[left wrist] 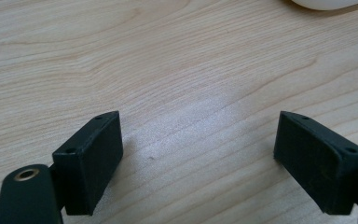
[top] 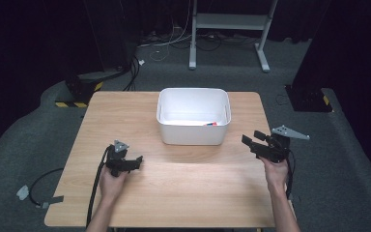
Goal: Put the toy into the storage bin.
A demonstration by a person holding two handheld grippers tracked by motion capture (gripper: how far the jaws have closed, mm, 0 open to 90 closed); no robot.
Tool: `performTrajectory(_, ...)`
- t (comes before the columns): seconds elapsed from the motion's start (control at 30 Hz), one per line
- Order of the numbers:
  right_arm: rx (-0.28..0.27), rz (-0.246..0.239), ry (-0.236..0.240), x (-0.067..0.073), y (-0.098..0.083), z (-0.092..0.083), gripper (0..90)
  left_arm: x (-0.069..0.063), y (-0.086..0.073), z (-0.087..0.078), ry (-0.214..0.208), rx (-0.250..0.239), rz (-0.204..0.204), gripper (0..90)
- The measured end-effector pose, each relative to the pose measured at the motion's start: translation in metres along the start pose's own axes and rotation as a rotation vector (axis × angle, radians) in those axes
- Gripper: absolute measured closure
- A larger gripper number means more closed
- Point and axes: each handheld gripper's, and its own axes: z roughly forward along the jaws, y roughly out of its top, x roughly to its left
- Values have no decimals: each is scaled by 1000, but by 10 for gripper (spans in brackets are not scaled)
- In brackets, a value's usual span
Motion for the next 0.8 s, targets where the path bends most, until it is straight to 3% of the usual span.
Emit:
performTrajectory(0.5, 33, 5, -16, 2, -25, 12, 342, 0, 0, 0, -3, -1, 1, 153)
performTrajectory(0.8, 40, 2, -22, 4, -29, 15, 341, 0, 0, 0, -4, -1, 2, 153)
